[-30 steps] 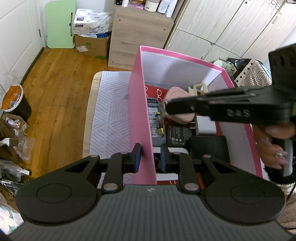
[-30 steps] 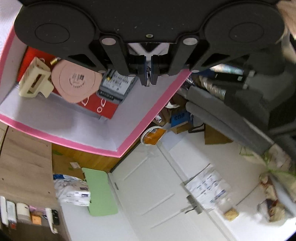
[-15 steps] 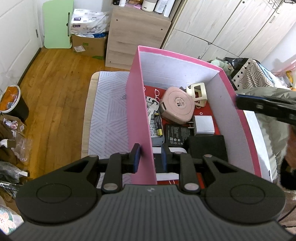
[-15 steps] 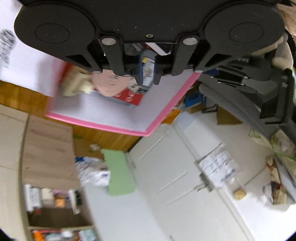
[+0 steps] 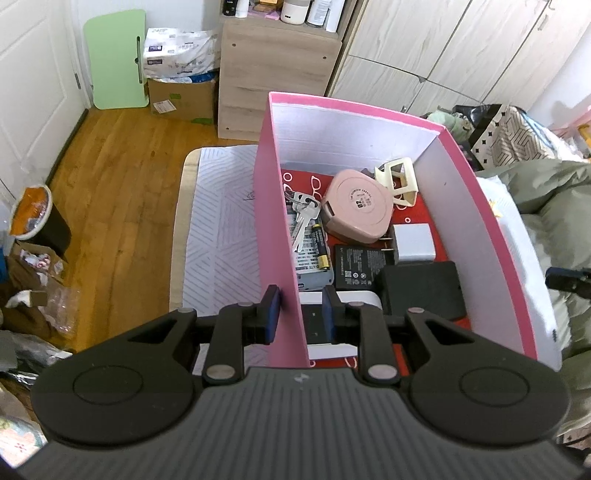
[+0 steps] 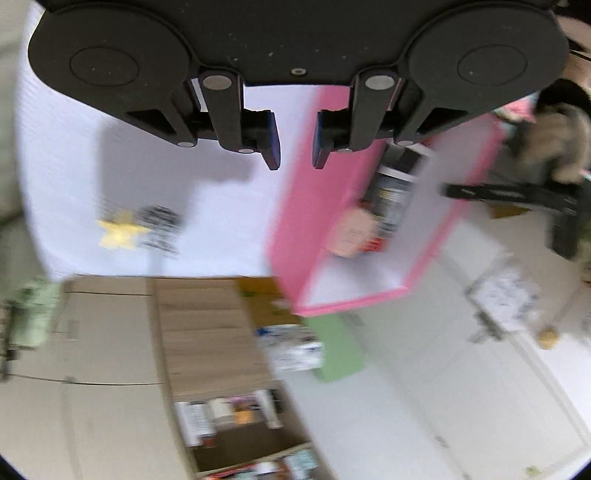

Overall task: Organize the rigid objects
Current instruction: 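Move the right gripper over the purple starfish on the bed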

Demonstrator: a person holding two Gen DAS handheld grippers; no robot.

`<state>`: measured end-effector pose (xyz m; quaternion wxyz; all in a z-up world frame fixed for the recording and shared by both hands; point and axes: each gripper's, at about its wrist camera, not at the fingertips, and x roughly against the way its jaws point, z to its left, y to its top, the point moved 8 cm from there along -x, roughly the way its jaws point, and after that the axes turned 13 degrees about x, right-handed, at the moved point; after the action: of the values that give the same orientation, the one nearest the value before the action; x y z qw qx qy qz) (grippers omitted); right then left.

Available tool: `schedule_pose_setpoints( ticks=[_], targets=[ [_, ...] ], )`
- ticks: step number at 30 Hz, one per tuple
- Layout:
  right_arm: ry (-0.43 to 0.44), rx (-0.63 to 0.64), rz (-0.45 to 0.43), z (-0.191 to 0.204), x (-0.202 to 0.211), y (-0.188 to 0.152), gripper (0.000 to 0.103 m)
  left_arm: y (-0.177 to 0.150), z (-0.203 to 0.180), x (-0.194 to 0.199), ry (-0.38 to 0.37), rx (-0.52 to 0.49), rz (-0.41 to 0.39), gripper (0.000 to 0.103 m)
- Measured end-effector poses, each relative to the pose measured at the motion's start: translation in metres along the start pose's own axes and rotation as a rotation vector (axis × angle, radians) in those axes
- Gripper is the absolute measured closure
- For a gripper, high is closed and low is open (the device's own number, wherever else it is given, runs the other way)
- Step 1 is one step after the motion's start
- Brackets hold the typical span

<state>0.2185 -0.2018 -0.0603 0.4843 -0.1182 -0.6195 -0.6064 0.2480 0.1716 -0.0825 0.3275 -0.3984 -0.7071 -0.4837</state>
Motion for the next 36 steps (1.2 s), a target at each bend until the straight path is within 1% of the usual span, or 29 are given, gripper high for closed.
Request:
schedule_pose_setpoints(
  ticks=[1,3,4,6,9,11,13,16,17,18,19,20,21,26,27,28,29,30,32,36],
  targets=[
    [-0.044,0.005,0.015,-0.008,-0.001,-0.009,0.077,-0.001,-0.001,0.000,0.010,-0.009,-0.002,0.081],
    [-0.124,0.018,0.041,-0.021,-0.005,-0.026,0.071,-0.001,-0.004,0.000,0.029,-0.024,-0.005,0.081],
    [-0.151,0.024,0.051,-0.025,-0.008,-0.033,0.069,-0.001,-0.005,0.000,0.041,-0.036,-0.007,0.081],
    [-0.216,0.048,0.072,-0.032,-0.015,-0.045,0.062,-0.002,-0.009,0.000,0.067,-0.065,-0.013,0.081],
    [-0.294,0.095,0.106,-0.046,-0.024,-0.061,0.058,-0.003,-0.012,-0.001,0.098,-0.089,-0.016,0.081],
    [-0.312,0.126,0.123,-0.048,-0.033,-0.065,0.057,-0.003,-0.012,0.000,0.108,-0.090,-0.011,0.081],
    [-0.309,0.143,0.126,-0.051,-0.036,-0.067,0.055,-0.003,-0.012,0.000,0.114,-0.092,-0.007,0.081],
    [-0.286,0.174,0.134,-0.053,-0.044,-0.068,0.046,-0.002,-0.014,-0.001,0.123,-0.095,-0.004,0.081],
    [-0.277,0.180,0.137,-0.055,-0.047,-0.068,0.045,-0.003,-0.014,-0.001,0.126,-0.095,-0.003,0.081],
    [-0.259,0.196,0.137,-0.054,-0.049,-0.068,0.053,-0.003,-0.015,-0.001,0.128,-0.094,-0.002,0.081],
    [-0.238,0.217,0.128,-0.047,-0.048,-0.068,0.055,-0.002,-0.014,-0.002,0.130,-0.092,-0.001,0.081],
    [-0.214,0.217,0.124,-0.046,-0.048,-0.067,0.067,-0.002,-0.014,-0.001,0.132,-0.090,0.001,0.081],
    [-0.203,0.199,0.125,-0.045,-0.048,-0.066,0.067,-0.002,-0.014,-0.002,0.134,-0.089,0.002,0.081],
    [-0.196,0.204,0.090,-0.039,-0.044,-0.057,0.067,-0.002,-0.014,-0.001,0.134,-0.088,0.002,0.081],
    [-0.188,0.206,0.079,-0.037,-0.042,-0.053,0.069,-0.002,-0.014,-0.001,0.132,-0.088,0.003,0.081],
    [-0.183,0.210,0.069,-0.035,-0.041,-0.049,0.074,-0.002,-0.014,-0.001,0.132,-0.088,0.003,0.081],
    [-0.172,0.213,0.059,-0.031,-0.038,-0.044,0.093,-0.002,-0.015,-0.002,0.133,-0.090,0.003,0.081],
    [-0.158,0.218,0.048,-0.027,-0.035,-0.040,0.098,-0.002,-0.014,-0.002,0.133,-0.090,0.003,0.081],
    [-0.138,0.250,0.025,-0.017,-0.029,-0.031,0.099,-0.002,-0.015,-0.002,0.131,-0.089,0.003,0.081],
    [-0.130,0.284,0.022,-0.011,-0.033,-0.021,0.099,-0.003,-0.014,-0.002,0.123,-0.081,0.001,0.081]
  ],
)
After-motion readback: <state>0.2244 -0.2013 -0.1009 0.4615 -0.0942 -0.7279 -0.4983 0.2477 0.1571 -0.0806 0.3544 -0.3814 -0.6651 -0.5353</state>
